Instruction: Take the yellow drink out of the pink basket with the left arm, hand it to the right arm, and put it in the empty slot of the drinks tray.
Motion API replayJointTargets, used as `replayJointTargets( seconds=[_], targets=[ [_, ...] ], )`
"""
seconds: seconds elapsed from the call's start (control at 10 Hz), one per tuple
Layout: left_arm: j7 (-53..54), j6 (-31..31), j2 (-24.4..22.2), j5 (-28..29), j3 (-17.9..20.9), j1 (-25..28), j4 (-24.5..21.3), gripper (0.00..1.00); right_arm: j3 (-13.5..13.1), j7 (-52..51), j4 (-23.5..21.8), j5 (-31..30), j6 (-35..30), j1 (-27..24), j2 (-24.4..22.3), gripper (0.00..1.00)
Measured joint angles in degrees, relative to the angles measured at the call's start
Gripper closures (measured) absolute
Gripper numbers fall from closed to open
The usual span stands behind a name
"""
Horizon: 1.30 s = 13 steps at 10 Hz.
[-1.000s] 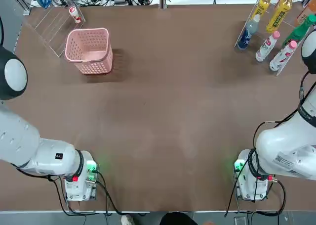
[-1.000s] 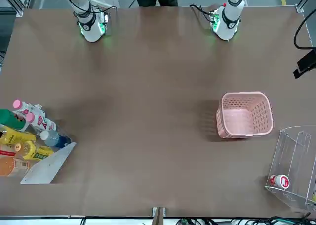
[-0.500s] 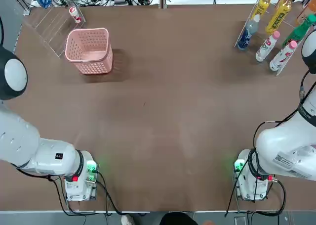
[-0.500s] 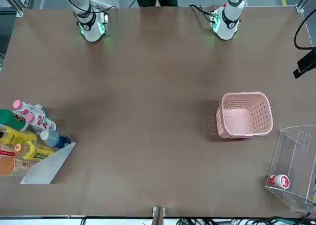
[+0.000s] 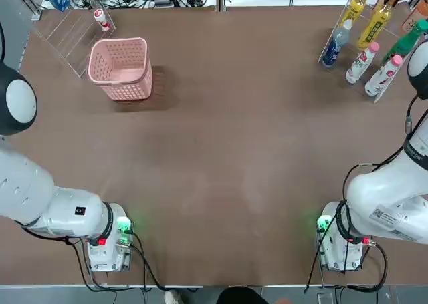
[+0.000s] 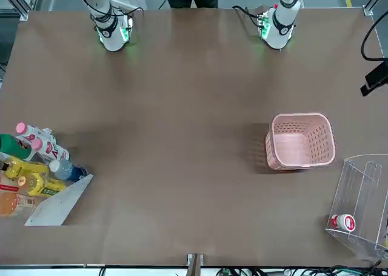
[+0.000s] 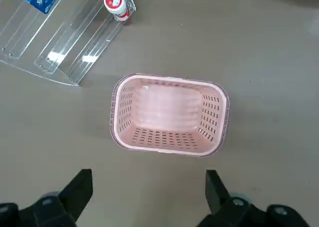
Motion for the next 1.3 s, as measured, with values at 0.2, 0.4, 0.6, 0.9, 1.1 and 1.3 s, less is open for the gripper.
replayJointTargets(
  seconds=[0.2,0.4,0.6,0.9,1.1,1.3],
  targets=[
    [0.0,0.0,0.0,0.0,0.0,0.0,0.0,0.00,0.0,-0.4,-0.2,0.0,0.9,0.0,0.0,0.66],
    [0.0,0.0,0.0,0.0,0.0,0.0,0.0,0.00,0.0,-0.5,-0.2,0.0,1.3,0.0,0.0,0.64],
    [0.0,0.0,0.0,0.0,0.0,0.0,0.0,0.00,0.0,-0.6,-0.2,-0.1,2.7,0.0,0.0,0.37],
    [0.0,0.0,0.0,0.0,0.0,0.0,0.0,0.00,0.0,-0.8,-0.1,-0.1,2.8,0.0,-0.1,0.01],
    [0.0,0.0,0.0,0.0,0.1,0.0,0.0,0.00,0.1,-0.9,0.0,-0.1,2.6,0.1,-0.3,0.01],
    [0.0,0.0,0.0,0.0,0.1,0.0,0.0,0.00,0.5,-1.0,0.3,-0.1,0.2,0.5,-1.6,0.01]
  ],
)
